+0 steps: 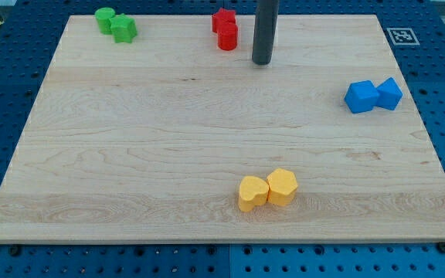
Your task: Slide the red star left and down a bit
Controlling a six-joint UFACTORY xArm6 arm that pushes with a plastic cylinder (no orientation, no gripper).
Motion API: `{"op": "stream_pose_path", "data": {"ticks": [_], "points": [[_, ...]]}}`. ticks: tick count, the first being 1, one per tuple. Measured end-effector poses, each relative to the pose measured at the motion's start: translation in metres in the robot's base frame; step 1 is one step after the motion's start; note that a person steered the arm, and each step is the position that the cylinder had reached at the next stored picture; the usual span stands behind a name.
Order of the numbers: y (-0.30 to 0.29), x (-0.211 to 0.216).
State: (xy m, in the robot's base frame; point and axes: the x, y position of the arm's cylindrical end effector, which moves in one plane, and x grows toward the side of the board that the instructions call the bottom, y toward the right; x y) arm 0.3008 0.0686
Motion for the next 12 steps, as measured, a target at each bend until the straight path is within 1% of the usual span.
{"op": "stream_pose_path", "data": {"ticks": [1, 2, 3, 4, 5, 7, 9, 10, 12], "points": [[0.020, -0.045], [0.036, -0.077], [0.003, -0.086], [-0.045, -0.088], [-0.057, -0.106], [-0.065, -0.107], [-0.095, -0.099], [-0.096, -0.074], [-0.121, -0.054]]}}
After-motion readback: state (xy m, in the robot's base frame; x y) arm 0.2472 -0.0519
